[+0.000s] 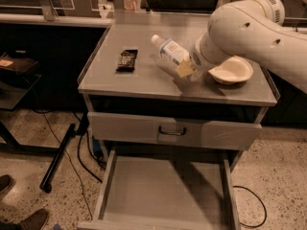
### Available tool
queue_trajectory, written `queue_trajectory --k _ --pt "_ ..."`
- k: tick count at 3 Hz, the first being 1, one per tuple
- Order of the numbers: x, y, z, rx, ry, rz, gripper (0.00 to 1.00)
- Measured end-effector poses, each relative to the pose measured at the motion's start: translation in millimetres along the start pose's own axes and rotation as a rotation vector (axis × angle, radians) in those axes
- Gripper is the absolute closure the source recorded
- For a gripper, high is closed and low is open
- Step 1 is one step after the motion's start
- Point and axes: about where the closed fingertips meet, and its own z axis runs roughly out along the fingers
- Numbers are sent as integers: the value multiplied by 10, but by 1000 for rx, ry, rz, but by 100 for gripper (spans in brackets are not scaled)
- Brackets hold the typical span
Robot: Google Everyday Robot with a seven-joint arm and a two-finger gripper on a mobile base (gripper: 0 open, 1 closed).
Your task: Pick blue plastic bottle from middle drawer and place on counter
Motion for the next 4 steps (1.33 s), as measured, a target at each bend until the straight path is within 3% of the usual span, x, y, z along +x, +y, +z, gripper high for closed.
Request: queue_trajectory --k 3,4 --pt "-96 56 450 -78 55 20 100" --pt "-96 57 450 -78 55 20 73"
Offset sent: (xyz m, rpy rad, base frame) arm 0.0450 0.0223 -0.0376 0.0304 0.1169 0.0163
